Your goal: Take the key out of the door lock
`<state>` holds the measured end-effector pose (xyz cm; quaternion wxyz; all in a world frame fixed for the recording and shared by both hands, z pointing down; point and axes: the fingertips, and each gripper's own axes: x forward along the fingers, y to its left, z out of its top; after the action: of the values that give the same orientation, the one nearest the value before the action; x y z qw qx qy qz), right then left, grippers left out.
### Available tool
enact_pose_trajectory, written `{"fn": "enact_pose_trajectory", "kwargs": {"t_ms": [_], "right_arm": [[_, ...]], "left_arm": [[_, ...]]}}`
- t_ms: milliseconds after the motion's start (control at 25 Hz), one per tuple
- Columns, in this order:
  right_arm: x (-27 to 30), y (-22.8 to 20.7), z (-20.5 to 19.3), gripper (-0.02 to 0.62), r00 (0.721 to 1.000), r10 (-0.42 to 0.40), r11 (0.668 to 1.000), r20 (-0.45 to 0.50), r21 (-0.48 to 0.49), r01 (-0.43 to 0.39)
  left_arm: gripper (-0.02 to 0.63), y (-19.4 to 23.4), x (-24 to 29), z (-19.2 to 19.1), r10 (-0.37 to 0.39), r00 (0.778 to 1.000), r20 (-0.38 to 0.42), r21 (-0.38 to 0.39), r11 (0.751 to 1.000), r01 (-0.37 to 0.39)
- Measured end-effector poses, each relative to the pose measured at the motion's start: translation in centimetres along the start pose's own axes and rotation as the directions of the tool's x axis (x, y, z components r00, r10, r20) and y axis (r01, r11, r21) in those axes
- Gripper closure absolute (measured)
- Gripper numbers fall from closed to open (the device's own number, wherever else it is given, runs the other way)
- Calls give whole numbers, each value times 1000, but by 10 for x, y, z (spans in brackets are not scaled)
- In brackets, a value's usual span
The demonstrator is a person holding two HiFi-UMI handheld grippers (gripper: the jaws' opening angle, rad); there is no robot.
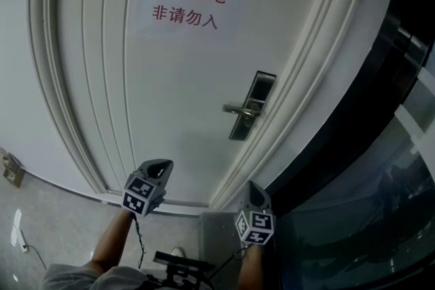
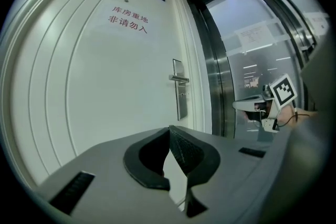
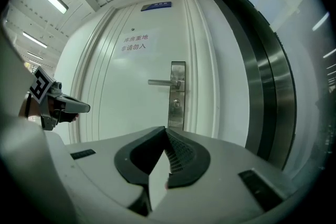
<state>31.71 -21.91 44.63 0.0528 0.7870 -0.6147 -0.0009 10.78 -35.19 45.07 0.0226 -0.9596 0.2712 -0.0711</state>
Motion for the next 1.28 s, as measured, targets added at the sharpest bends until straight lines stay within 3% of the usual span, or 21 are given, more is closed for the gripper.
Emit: {"fn": "enact_pose_trajectory", "kwargs": {"t_ms": [1000, 1280], "right_arm": [[117, -40, 22, 588, 998, 68, 996, 16, -61, -67], [134, -47, 29, 588, 997, 76, 990, 14, -122, -74]], "left_arm": [[614, 45, 102, 10, 51, 999, -14, -30, 998, -52], [613, 48, 115, 10, 64, 998, -16, -38, 997, -64]]}}
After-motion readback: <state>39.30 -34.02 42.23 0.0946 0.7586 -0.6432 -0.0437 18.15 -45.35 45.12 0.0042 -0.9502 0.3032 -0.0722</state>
